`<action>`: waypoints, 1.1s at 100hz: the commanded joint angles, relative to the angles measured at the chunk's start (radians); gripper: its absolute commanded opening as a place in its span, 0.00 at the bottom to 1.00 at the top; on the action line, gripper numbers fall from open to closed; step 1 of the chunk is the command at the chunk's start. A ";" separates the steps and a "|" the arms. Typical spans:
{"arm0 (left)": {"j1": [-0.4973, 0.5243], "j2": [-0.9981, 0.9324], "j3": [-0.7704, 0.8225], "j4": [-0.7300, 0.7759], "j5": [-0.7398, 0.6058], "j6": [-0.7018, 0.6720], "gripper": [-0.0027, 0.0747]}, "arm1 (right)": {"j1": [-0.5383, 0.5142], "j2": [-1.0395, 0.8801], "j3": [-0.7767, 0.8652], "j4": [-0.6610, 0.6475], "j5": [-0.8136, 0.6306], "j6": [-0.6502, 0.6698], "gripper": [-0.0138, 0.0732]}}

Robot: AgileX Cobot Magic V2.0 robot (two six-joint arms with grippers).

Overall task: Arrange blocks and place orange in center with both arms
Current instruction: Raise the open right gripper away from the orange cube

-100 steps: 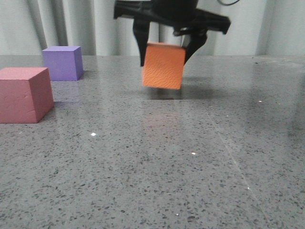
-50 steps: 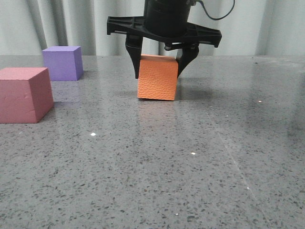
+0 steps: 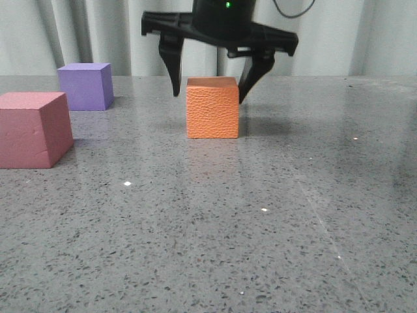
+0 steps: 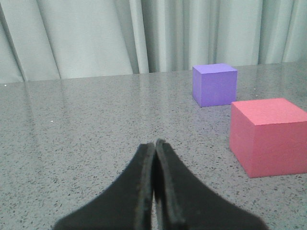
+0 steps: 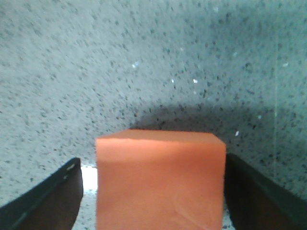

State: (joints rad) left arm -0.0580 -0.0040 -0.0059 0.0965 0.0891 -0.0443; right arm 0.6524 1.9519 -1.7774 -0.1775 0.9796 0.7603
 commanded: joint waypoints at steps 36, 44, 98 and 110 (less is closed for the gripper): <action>0.004 -0.033 0.056 -0.001 -0.077 0.002 0.01 | -0.028 -0.253 -0.101 -0.194 0.061 -0.096 0.84; 0.004 -0.033 0.056 -0.001 -0.077 0.002 0.01 | -0.048 -0.307 -0.079 -0.194 0.057 -0.141 0.84; 0.004 -0.033 0.056 -0.001 -0.077 0.002 0.01 | -0.258 -0.848 0.584 -0.276 -0.060 -0.220 0.84; 0.004 -0.033 0.056 -0.001 -0.077 0.002 0.01 | -0.293 -0.986 0.744 -0.281 -0.090 -0.227 0.84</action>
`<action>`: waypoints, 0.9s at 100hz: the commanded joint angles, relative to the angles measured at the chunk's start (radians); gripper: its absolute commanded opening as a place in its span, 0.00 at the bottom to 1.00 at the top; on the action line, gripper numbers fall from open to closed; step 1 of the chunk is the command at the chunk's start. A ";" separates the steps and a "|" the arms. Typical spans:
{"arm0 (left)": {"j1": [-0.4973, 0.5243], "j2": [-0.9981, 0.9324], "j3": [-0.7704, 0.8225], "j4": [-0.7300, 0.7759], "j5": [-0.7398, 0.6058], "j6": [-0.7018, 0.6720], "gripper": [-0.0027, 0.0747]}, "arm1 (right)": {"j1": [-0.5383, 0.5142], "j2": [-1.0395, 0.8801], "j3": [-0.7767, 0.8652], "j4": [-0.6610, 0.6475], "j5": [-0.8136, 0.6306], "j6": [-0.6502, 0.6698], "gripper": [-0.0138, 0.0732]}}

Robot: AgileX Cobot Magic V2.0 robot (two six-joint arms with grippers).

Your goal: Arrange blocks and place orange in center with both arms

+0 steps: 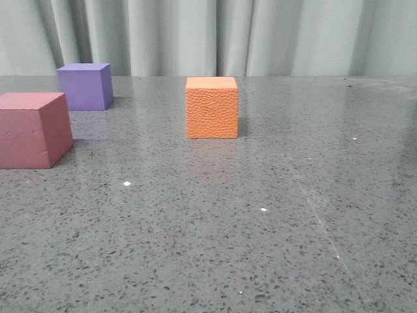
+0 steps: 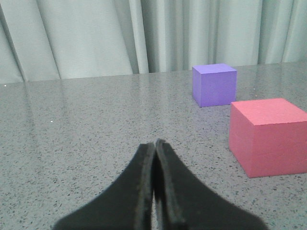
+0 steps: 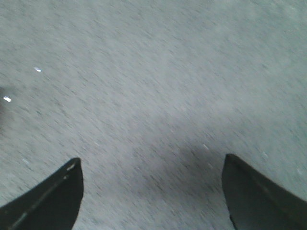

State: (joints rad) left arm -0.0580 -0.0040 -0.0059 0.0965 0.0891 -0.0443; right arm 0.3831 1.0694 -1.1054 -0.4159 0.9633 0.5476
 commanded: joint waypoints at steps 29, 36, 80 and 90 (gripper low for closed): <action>0.004 -0.033 0.056 -0.001 -0.077 0.002 0.01 | -0.029 -0.359 0.294 -0.048 -0.046 -0.015 0.45; 0.004 -0.033 0.056 -0.001 -0.077 0.002 0.01 | -0.029 -0.398 0.314 -0.049 -0.036 -0.015 0.25; 0.004 -0.033 0.056 -0.001 -0.077 0.002 0.01 | -0.029 -0.442 0.324 -0.050 -0.036 -0.015 0.02; 0.004 -0.033 0.056 -0.001 -0.077 0.002 0.01 | -0.029 -0.442 0.324 -0.050 -0.036 -0.015 0.02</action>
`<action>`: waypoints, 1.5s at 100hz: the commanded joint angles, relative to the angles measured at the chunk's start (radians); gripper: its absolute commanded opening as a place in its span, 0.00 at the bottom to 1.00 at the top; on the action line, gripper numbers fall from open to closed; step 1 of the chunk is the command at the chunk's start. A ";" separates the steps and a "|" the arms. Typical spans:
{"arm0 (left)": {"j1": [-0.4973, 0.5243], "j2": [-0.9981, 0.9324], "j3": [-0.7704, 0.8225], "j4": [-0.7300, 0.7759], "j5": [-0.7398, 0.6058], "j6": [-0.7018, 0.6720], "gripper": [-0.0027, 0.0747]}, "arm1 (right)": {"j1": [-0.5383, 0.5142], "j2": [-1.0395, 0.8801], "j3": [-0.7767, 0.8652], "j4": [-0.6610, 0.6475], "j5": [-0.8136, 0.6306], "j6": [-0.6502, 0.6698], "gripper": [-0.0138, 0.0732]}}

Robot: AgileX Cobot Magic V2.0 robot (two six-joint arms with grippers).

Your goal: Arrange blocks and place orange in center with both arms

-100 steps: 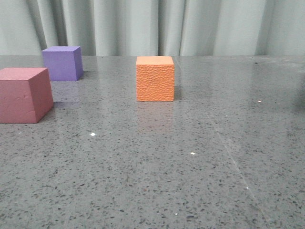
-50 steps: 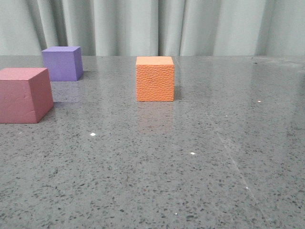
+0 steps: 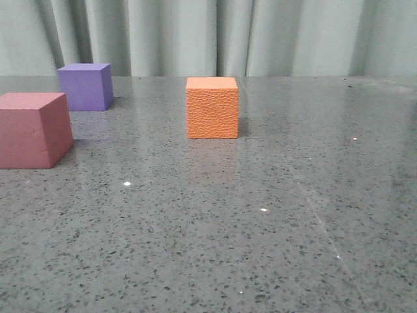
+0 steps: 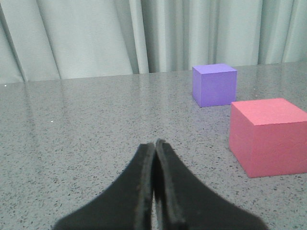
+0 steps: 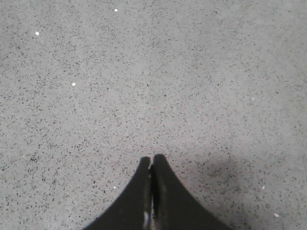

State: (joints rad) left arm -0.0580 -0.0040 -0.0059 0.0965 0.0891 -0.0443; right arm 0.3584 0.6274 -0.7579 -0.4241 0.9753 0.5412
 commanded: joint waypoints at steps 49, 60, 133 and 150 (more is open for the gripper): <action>0.004 -0.033 0.056 -0.001 -0.077 0.002 0.01 | -0.004 -0.032 0.018 -0.057 -0.135 -0.009 0.02; 0.004 -0.033 0.056 -0.001 -0.077 0.002 0.01 | -0.004 -0.114 0.109 -0.058 -0.279 -0.009 0.02; 0.004 -0.033 0.056 -0.001 -0.077 0.002 0.01 | -0.284 -0.618 0.671 0.378 -0.759 -0.428 0.02; 0.004 -0.033 0.056 -0.001 -0.077 0.002 0.01 | -0.284 -0.647 0.751 0.378 -0.842 -0.428 0.02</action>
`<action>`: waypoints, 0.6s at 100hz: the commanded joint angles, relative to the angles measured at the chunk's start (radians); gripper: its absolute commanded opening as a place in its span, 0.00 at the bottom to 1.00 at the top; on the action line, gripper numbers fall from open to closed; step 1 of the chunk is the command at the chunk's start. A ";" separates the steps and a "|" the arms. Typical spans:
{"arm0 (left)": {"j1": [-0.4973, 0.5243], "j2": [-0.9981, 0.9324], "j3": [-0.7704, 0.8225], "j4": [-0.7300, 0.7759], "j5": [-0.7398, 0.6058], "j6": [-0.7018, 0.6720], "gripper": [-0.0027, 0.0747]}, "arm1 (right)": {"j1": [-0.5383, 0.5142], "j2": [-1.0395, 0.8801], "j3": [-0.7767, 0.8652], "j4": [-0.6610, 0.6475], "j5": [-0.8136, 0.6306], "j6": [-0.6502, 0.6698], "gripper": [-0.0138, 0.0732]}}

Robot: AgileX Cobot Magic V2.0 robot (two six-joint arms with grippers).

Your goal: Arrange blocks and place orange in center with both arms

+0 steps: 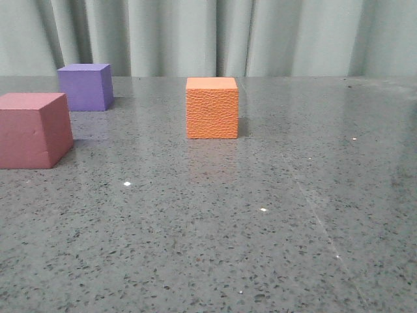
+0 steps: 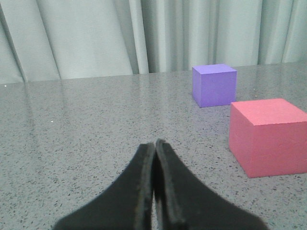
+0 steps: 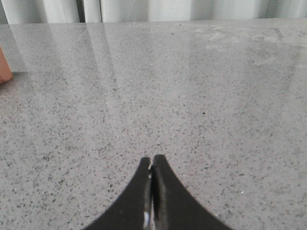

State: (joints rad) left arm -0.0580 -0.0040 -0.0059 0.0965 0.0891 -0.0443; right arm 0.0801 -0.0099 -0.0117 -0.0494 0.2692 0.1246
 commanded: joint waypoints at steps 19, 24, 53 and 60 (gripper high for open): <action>0.004 -0.033 0.056 -0.001 -0.077 0.002 0.01 | -0.006 -0.010 0.026 0.003 -0.189 -0.012 0.02; 0.004 -0.033 0.056 -0.001 -0.077 0.002 0.01 | -0.006 -0.010 0.026 0.003 -0.192 -0.012 0.02; 0.004 -0.033 0.056 -0.001 -0.077 0.002 0.01 | -0.006 -0.010 0.026 0.003 -0.192 -0.012 0.02; 0.004 -0.033 0.056 -0.001 -0.077 0.002 0.01 | -0.006 -0.010 0.026 0.003 -0.192 -0.012 0.02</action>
State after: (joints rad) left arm -0.0580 -0.0040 -0.0059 0.0965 0.0891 -0.0443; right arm 0.0801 -0.0122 0.0279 -0.0453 0.1659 0.1242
